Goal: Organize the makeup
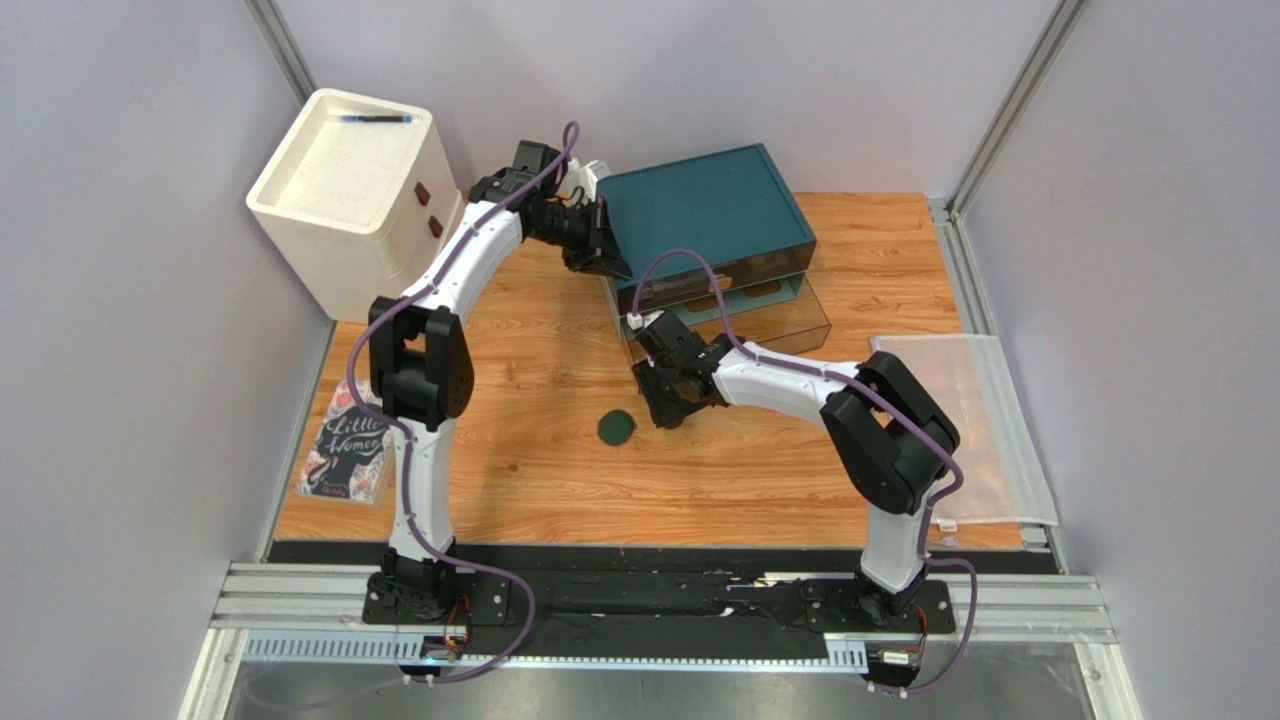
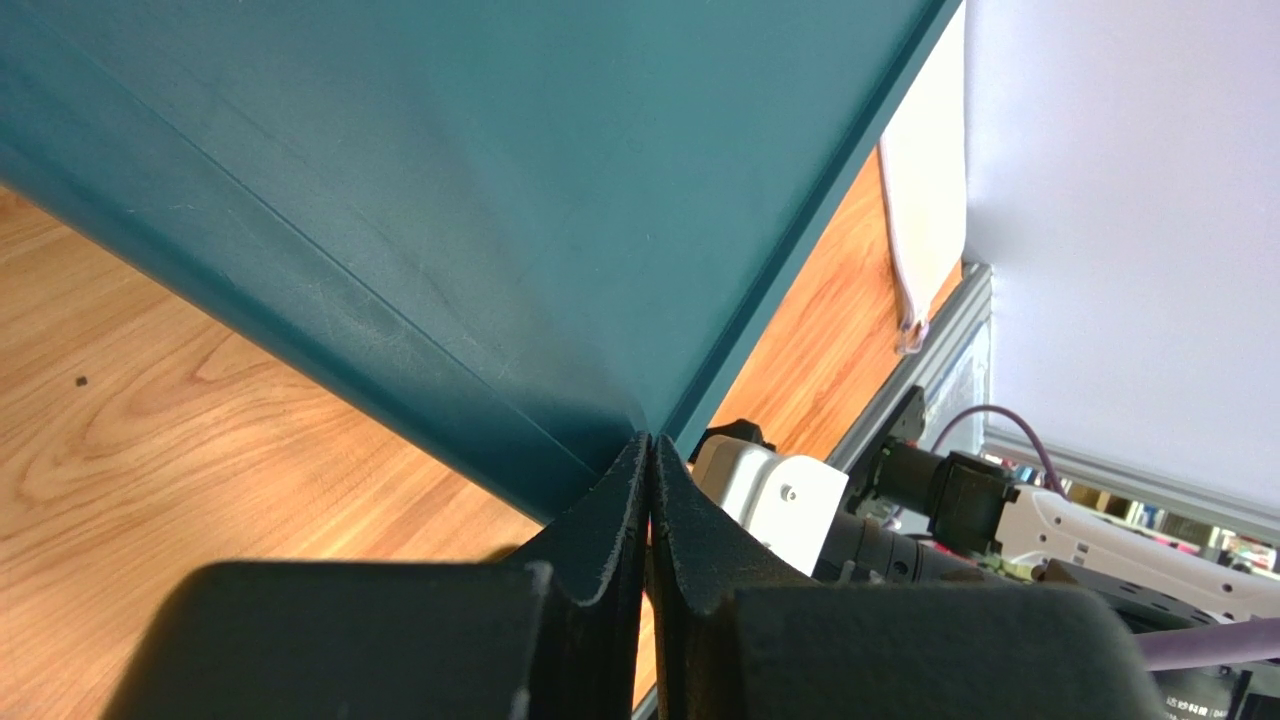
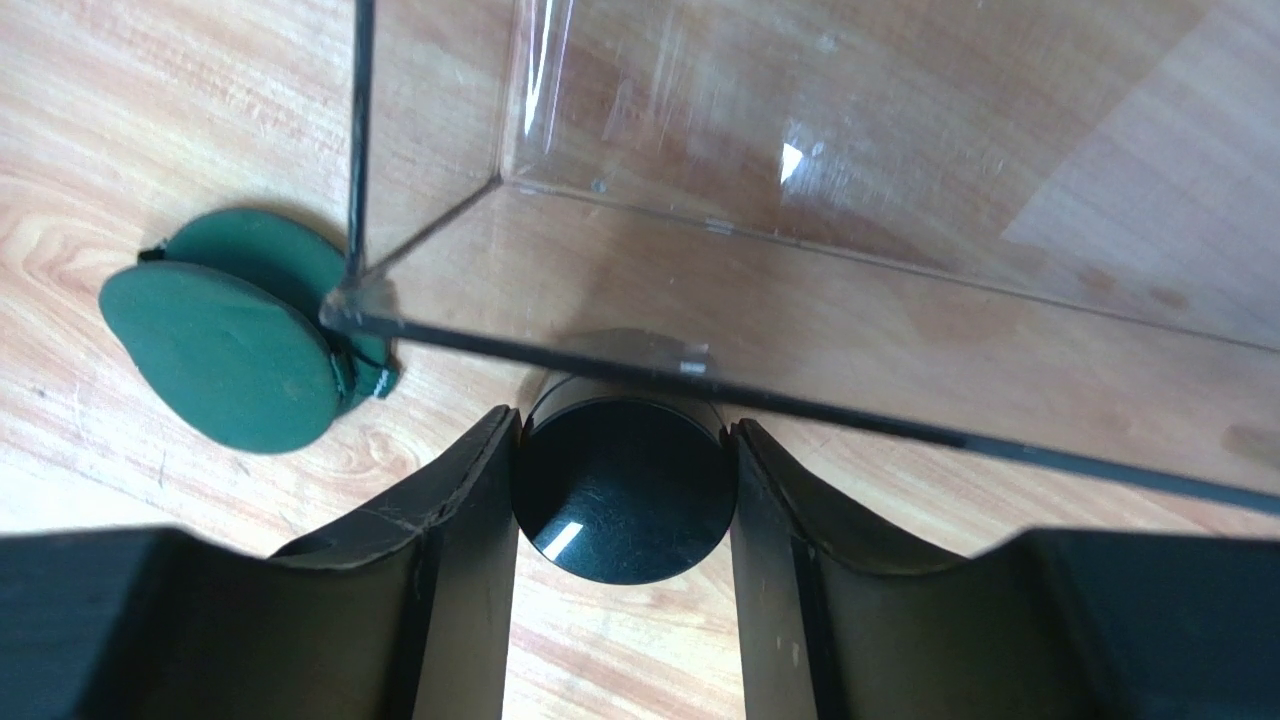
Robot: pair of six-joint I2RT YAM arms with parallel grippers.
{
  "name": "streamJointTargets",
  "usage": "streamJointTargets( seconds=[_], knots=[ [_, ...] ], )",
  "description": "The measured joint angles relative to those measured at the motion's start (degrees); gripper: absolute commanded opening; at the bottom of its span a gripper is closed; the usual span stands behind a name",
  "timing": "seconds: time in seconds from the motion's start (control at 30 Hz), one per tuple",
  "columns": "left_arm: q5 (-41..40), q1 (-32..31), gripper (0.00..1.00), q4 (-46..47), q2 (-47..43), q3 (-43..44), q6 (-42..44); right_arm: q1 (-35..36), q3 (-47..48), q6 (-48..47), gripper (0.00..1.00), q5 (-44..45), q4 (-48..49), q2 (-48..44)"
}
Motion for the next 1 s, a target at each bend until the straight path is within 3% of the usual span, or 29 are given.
streamJointTargets(
  seconds=[0.17,0.5,0.67,0.93,1.0],
  knots=[
    [0.0,0.0,0.09,0.0,0.0,0.0,0.0,0.0,-1.0,-0.2,0.11,-0.4,-0.6,-1.1],
    [0.0,0.0,0.09,0.0,0.0,0.0,0.0,0.0,-3.2,-2.2,0.06,-1.2,-3.5,-15.0],
    [-0.1,0.0,0.09,-0.1,0.0,0.1,0.0,-0.3,-2.2,-3.0,0.04,2.9,-2.0,-22.1],
    [-0.2,0.0,0.09,-0.2,0.0,0.1,0.0,-4.1,10.2,-3.5,0.08,6.1,-2.2,-10.2],
    [-0.2,0.0,0.09,-0.2,0.0,0.1,0.0,-4.7,13.1,-3.4,0.16,6.6,-2.7,-6.1]
  ],
)
